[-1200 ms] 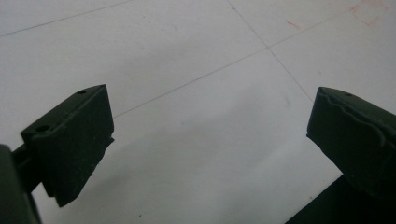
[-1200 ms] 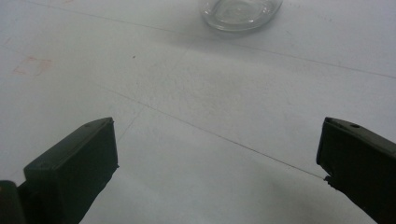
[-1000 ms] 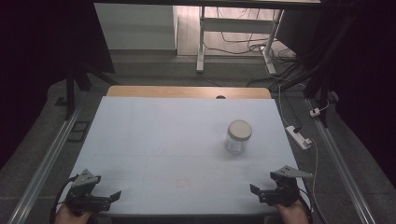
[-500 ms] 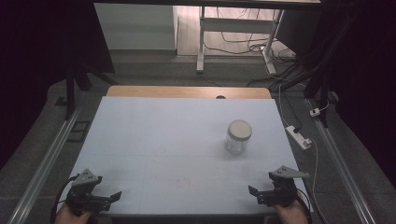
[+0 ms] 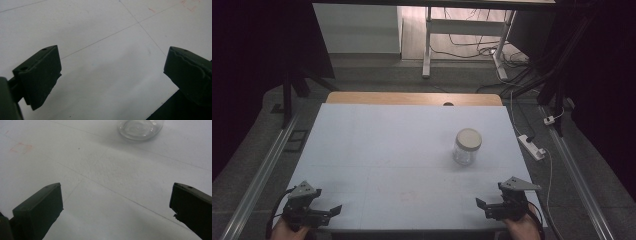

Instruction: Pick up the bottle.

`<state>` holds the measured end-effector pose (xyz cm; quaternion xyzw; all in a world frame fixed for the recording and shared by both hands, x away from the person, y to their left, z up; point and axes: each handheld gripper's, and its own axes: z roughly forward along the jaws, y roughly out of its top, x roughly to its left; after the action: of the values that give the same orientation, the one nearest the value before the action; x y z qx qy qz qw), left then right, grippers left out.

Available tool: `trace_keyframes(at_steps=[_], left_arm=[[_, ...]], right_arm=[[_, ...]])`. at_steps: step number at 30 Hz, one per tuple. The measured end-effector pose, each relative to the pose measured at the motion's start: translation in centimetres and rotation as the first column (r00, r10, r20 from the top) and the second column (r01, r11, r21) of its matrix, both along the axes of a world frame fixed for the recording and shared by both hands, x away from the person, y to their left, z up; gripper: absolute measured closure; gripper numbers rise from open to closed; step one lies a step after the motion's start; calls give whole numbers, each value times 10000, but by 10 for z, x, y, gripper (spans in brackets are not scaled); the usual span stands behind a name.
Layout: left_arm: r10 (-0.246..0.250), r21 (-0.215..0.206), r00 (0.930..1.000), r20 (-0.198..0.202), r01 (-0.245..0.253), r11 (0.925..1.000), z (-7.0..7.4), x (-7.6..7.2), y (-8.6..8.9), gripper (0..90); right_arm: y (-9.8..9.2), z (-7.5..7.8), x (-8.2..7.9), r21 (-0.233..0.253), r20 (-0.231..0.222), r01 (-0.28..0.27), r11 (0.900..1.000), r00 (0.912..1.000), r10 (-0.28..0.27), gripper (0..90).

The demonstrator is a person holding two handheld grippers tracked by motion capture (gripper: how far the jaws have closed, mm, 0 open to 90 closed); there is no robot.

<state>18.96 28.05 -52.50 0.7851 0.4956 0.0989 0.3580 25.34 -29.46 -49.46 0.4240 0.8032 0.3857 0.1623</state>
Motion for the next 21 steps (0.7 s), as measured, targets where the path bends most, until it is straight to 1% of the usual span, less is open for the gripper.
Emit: trace_keyframes(at_steps=[7, 8, 10, 11, 21], left_arm=[[-35, 1, 10000, -6, 35, 10000, 0, 0, 0, 22], [-34, -1, 10000, -14, 34, 10000, 0, 0, 0, 22], [-34, -10, 10000, -20, 34, 10000, 0, 0, 0, 22], [-29, -1, 10000, -17, 29, 10000, 0, 0, 0, 22], [-55, -42, 10000, -49, 54, 10000, 0, 1, 0, 22]], right_arm=[[2, 1, 1, -18, 235, -104, 9999, 9997, 104, 0], [2, 1, 2, -8, 326, -145, 9999, 9994, 145, 0], [2, 2, 3, 78, 414, -196, 9998, 9990, 192, 0], [3, 3, 5, 236, 476, -275, 9993, 9985, 264, 0], [7, 6, 12, 300, 618, -509, 9983, 9969, 489, 0]])
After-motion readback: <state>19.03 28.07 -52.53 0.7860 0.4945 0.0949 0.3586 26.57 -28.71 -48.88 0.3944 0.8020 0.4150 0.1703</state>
